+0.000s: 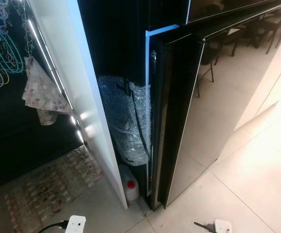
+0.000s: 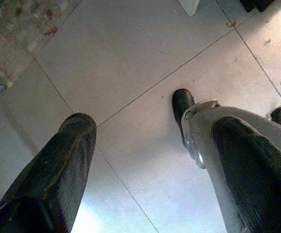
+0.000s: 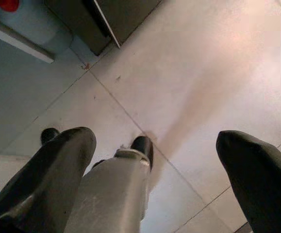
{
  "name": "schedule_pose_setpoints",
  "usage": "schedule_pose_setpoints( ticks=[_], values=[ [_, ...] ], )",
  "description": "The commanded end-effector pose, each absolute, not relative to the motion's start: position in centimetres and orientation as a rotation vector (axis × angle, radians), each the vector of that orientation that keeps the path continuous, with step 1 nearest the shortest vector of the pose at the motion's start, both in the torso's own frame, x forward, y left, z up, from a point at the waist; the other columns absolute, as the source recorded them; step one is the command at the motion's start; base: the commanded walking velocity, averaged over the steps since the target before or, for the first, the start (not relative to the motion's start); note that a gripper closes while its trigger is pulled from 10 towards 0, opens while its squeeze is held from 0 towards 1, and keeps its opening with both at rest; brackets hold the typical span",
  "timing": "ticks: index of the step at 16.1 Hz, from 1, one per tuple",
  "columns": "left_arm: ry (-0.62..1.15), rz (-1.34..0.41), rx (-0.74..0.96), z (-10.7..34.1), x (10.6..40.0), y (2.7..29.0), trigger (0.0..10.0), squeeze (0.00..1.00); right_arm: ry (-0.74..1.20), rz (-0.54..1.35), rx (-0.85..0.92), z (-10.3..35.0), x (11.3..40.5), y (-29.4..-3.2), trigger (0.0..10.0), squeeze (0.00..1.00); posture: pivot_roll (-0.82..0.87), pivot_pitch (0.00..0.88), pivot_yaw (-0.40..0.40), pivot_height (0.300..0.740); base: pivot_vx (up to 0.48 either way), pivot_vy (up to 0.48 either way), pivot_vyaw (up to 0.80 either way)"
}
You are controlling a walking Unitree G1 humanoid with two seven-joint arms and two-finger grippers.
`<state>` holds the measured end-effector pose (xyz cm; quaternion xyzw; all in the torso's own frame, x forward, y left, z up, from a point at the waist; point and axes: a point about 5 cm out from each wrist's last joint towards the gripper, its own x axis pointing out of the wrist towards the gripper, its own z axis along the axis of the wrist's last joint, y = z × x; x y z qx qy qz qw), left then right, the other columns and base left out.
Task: Restocking fridge
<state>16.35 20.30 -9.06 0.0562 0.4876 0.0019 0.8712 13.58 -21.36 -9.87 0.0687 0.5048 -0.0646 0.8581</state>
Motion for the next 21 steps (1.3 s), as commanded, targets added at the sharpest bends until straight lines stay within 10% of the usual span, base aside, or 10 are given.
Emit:
schedule_pose_setpoints(
  ticks=[1,21],
  values=[
    [1.038,0.014,0.128,-9.2,15.9,20.7,10.0,0.00,1.058,-0.099,0.109,-9.8,14.0,-21.0,10.0,0.00,-0.04,0.000,0.049,0.740,0.000,0.000,0.80],
    [1.059,-0.004,0.159,-9.6,14.9,20.7,10.0,0.00,1.144,0.125,-0.021,-10.3,12.6,-20.6,10.0,0.00,-0.02,0.000,0.030,0.740,0.000,0.000,0.80]
  ],
)
